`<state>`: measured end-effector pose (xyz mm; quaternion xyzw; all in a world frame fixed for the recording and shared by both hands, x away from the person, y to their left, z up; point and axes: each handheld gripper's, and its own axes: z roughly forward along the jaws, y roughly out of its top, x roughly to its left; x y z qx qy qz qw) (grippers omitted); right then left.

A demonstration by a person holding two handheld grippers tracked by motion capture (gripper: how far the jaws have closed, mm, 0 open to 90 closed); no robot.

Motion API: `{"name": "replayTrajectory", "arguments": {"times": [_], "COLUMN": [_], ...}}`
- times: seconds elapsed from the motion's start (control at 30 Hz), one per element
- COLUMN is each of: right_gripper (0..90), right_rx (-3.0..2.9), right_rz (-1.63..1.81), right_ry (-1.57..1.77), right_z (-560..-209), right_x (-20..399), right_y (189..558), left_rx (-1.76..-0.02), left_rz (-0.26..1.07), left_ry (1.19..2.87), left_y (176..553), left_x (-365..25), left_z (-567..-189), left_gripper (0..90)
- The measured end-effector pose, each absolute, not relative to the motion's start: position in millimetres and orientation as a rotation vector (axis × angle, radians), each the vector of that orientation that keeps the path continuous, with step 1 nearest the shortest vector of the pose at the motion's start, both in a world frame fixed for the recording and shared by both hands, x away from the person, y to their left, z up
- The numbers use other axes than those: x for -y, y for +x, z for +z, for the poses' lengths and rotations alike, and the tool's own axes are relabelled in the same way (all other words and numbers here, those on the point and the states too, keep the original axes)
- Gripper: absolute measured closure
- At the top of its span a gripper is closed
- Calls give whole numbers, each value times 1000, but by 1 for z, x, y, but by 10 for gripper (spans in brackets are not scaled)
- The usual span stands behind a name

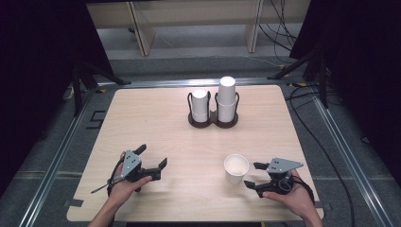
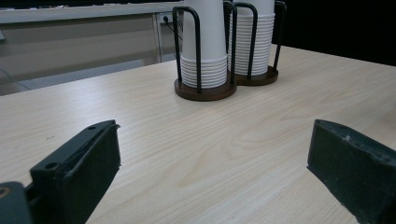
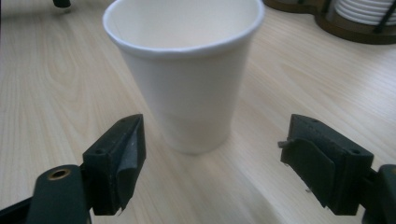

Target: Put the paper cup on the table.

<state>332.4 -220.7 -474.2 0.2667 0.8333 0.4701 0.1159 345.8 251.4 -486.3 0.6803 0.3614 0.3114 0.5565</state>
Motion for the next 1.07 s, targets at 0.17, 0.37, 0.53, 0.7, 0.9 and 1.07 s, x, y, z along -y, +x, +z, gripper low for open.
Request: {"name": "replayTrajectory", "arguments": {"times": [0.17,0.37,0.53,0.7,0.9,1.07], "right_gripper": [253,263,265,268,269,268], "right_rx": [-2364,-2257,-2116,-1956,-1832,-1784], "right_rz": [1385,1386,1360,1341,1302,1327], "right_ry": [836,928,1026,1104,1147,1131], "right_z": [-473,-475,-476,-476,-477,-478], "right_x": [242,258,265,271,279,283], "right_y": [333,335,337,339,339,341], "left_rx": [-863,-843,-848,-834,-819,-744], "left_rz": [746,746,734,728,708,649], "left_ry": [1601,1585,1626,1622,1631,1658], "left_y": [346,348,346,347,347,348], "left_x": [-253,-251,-251,-248,-243,-232], "left_z": [-486,-489,-488,-490,-493,-490], "left_gripper": [22,22,23,24,24,25]}}
